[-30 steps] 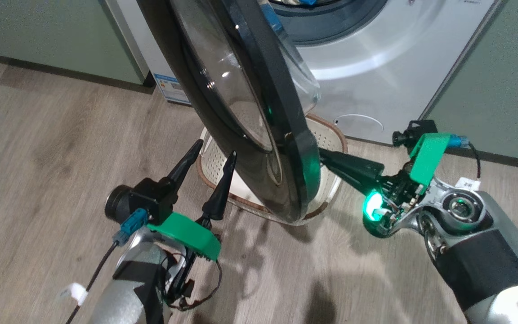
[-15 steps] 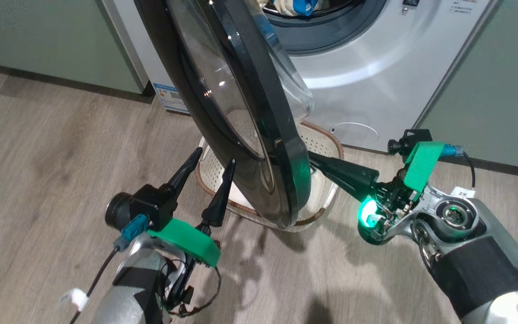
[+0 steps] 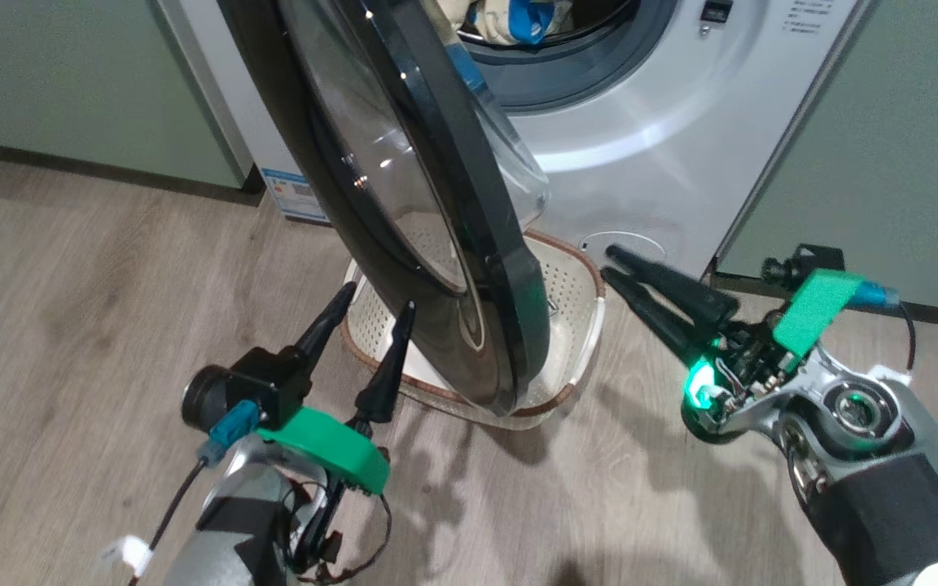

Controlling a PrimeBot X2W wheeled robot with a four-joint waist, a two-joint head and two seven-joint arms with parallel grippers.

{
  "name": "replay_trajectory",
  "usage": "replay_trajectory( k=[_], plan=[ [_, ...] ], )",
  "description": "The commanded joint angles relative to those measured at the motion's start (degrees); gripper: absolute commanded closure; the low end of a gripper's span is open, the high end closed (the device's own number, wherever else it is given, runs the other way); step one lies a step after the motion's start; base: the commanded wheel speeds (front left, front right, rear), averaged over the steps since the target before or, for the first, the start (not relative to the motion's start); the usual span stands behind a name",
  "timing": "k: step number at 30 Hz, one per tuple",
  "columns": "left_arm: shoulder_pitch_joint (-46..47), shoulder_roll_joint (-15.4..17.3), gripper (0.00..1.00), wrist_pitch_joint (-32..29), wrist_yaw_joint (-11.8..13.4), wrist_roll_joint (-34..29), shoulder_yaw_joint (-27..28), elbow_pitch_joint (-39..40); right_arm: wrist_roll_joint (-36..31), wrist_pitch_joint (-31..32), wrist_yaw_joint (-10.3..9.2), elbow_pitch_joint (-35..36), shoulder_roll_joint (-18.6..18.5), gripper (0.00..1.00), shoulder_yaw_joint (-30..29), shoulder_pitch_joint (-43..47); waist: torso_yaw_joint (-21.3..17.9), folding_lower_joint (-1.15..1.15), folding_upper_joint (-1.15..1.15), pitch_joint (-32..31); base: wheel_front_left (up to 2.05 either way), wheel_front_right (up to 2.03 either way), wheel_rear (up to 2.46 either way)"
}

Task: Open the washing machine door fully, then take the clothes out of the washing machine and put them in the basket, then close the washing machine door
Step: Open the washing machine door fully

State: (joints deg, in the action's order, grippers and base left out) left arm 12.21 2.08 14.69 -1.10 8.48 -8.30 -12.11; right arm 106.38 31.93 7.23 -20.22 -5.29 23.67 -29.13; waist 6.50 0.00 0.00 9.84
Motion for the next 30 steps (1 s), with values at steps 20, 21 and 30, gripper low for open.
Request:
replay_trajectory(
  k=[20,21,30],
  plan=[
    [-0.17,1.30,0.00,0.31,0.28,-0.97,4.77,1.19,-5.16,-7.89,0.25,10.95,-1.33,0.00,-7.71,9.98,-4.07,0.00,0.00,-1.68,0.00,0.00,0.00],
    [-0.27,1.35,0.00,0.31,0.31,-0.97,4.90,1.23,-5.12,-8.39,0.25,11.65,-1.45,0.00,-8.59,11.01,-4.29,0.00,0.00,-1.79,0.00,0.00,0.00],
    [-2.00,1.68,0.00,0.31,0.65,-0.79,6.10,1.43,-9.39,-13.75,0.25,17.55,-3.48,0.00,-14.07,20.76,-6.17,0.00,0.00,-3.26,0.00,0.00,0.00]
  ],
)
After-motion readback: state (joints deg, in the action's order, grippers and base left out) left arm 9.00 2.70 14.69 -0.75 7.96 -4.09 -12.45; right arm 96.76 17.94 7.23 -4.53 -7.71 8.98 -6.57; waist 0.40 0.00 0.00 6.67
